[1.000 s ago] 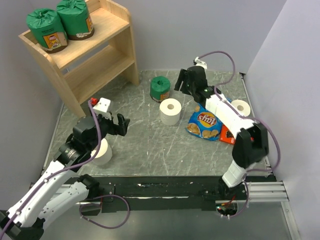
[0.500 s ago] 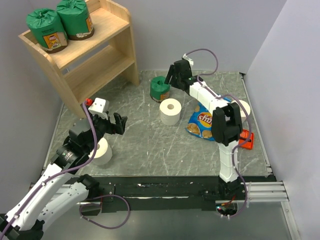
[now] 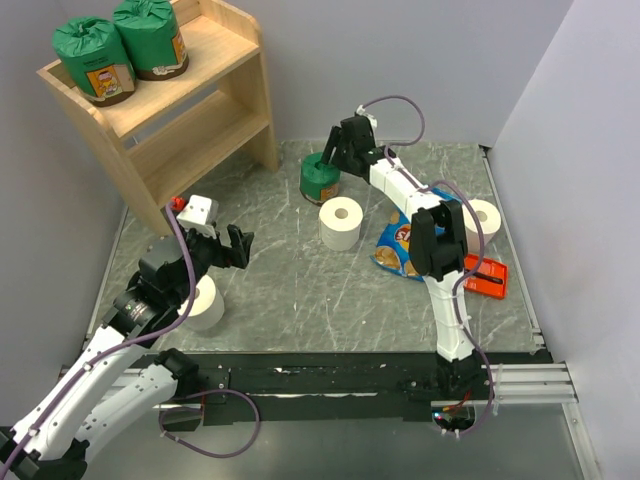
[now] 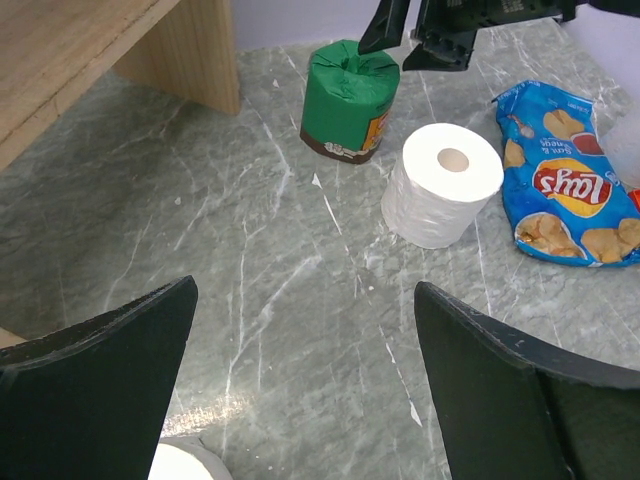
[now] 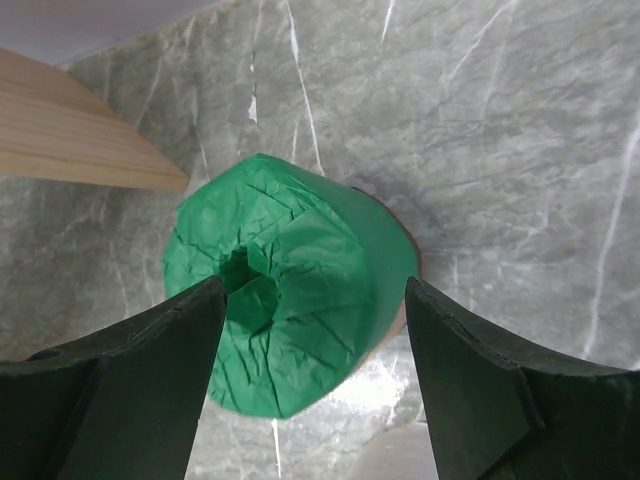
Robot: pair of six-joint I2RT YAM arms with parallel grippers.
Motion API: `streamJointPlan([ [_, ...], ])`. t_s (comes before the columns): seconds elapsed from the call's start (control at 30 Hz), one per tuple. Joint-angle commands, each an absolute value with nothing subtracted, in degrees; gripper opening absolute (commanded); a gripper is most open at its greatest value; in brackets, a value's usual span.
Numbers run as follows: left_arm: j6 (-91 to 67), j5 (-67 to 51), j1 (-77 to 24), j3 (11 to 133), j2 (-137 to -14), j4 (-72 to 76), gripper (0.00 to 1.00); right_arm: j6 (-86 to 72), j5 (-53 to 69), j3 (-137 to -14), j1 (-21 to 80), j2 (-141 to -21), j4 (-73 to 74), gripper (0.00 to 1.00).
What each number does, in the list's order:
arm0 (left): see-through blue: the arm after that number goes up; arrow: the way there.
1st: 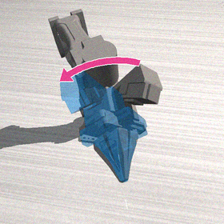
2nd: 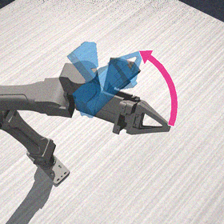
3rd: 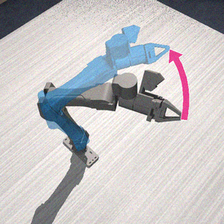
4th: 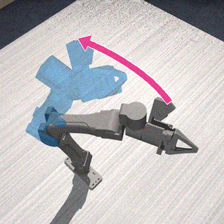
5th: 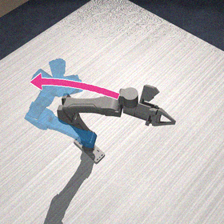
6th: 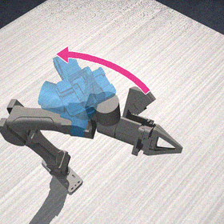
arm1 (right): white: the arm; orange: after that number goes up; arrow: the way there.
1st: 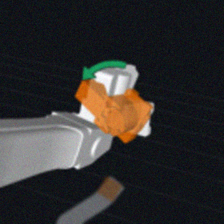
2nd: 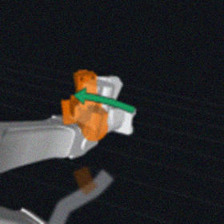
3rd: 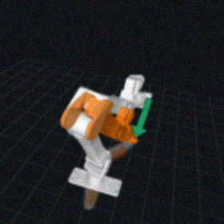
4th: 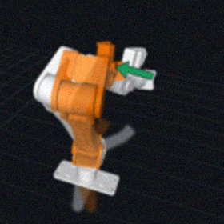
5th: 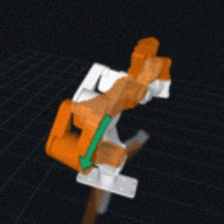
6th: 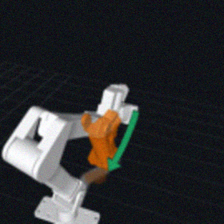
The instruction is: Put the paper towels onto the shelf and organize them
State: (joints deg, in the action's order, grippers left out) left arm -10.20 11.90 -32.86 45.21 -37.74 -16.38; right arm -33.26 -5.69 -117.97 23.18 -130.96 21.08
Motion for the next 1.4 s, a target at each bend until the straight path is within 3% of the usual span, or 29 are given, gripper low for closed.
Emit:
streamJointPlan([
  [0.0,-10.7,12.6,-32.8,45.7,-37.8,-14.2,0.96,-33.0,-4.8,-122.5,22.8,-134.1,22.3,0.80],
  [0.27,-10.6,12.8,-32.7,45.7,-38.1,-14.2,0.96,-33.1,-6.2,-123.0,22.9,-135.7,23.2,0.77],
  [0.57,-10.7,13.5,-32.4,45.6,-38.1,-14.2,0.96,-33.0,-4.3,-123.1,23.2,-136.1,22.8,0.58],
  [0.87,-10.5,15.6,-32.3,45.5,-38.1,-14.2,0.96,-30.6,-0.6,-124.5,26.2,-134.0,22.0,0.49],
  [1.37,-10.8,17.8,-30.8,45.2,-36.8,-13.7,0.96,-25.2,-1.0,-109.1,40.2,-120.2,22.3,0.46],
])
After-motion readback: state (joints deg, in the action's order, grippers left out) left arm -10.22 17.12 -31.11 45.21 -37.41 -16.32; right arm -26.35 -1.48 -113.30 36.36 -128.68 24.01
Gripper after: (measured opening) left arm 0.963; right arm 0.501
